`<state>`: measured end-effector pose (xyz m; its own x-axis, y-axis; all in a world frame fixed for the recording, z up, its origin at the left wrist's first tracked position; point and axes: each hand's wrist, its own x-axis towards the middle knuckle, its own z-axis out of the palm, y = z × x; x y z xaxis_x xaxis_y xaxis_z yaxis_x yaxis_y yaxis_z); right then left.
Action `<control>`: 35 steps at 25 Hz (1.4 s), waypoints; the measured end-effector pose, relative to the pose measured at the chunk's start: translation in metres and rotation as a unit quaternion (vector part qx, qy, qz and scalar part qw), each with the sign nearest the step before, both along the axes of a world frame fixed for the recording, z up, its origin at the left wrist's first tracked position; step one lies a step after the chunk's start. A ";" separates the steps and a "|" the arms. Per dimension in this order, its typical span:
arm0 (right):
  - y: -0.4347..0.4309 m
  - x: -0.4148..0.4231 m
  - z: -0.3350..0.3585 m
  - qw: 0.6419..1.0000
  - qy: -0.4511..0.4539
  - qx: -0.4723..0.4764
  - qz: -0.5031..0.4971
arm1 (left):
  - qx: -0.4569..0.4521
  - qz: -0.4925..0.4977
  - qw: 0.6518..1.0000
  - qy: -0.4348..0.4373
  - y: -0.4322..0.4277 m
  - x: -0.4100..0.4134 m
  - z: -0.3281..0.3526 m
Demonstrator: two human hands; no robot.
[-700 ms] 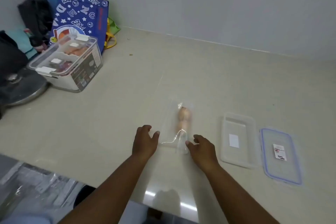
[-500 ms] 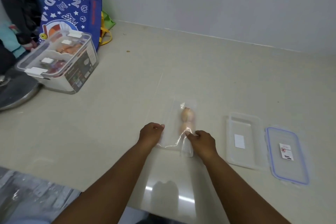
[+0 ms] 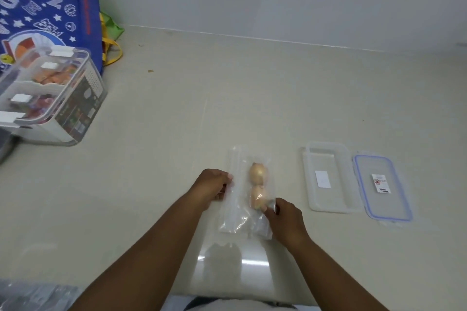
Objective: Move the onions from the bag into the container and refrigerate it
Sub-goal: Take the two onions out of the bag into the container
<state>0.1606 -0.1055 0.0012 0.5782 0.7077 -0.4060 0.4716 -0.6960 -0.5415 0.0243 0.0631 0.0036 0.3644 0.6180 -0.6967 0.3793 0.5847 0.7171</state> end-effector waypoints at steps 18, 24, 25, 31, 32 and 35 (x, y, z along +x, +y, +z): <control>-0.035 0.029 0.061 0.973 0.159 0.157 -0.051 | -0.033 -0.009 0.990 -0.135 -0.088 0.052 0.041; -0.042 0.048 0.057 0.972 0.168 0.140 -0.082 | 0.071 -0.020 0.995 -0.063 -0.100 0.061 0.042; -0.042 0.048 0.056 0.975 0.153 0.135 -0.088 | 0.102 -0.022 0.994 -0.039 -0.103 0.064 0.043; -0.047 0.076 0.054 0.976 0.097 0.121 -0.151 | 0.216 0.038 0.972 0.086 -0.094 0.056 0.049; -0.050 0.084 0.053 0.976 0.087 0.118 -0.158 | 0.221 0.052 0.969 0.093 -0.089 0.049 0.050; -0.060 0.098 0.053 0.975 0.067 0.117 -0.174 | 0.235 0.081 0.963 0.106 -0.077 0.033 0.053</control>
<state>0.2589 -0.1655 0.0543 0.7530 0.5601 -0.3454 0.1424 -0.6511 -0.7455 0.0571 -0.0138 0.0565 0.1177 0.9200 -0.3738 0.4770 0.2777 0.8339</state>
